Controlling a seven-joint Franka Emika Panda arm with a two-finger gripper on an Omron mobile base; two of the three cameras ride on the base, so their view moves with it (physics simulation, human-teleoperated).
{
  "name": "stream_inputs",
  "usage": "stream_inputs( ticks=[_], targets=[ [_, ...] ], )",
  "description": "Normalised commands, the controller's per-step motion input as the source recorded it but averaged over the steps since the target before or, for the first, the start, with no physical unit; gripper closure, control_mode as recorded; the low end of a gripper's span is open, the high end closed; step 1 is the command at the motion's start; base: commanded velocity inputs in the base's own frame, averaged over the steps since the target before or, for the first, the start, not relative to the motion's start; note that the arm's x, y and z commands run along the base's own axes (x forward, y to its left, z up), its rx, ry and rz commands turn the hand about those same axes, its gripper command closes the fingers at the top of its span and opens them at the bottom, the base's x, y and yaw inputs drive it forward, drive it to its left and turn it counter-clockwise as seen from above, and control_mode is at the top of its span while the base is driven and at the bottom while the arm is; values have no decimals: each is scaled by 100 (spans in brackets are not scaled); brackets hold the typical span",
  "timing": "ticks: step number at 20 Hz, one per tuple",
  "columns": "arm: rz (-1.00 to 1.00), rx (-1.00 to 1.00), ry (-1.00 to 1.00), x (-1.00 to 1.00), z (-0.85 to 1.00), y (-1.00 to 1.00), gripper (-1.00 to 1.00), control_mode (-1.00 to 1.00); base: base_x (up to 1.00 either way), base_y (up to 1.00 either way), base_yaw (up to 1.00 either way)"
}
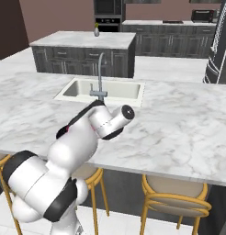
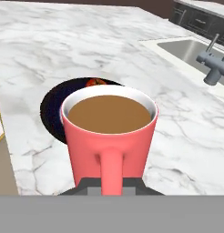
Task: Pick up the brewed coffee from the coffee machine and place it next to the breakfast plate on the dining counter.
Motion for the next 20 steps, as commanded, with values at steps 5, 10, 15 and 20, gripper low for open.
stream_inputs(
  ticks=[5, 10, 15, 20],
  targets=[
    [1, 0, 0, 44, -41, -3, 100, -100, 0, 0, 0],
    [3, 0, 0, 50, -41, -2, 100, -100, 0, 0, 0],
    [6, 0, 0, 45, -42, -17, 100, -100, 0, 0, 0],
    [8, 0, -1, 38, -44, -23, 100, -100, 0, 0, 0]
  ],
)
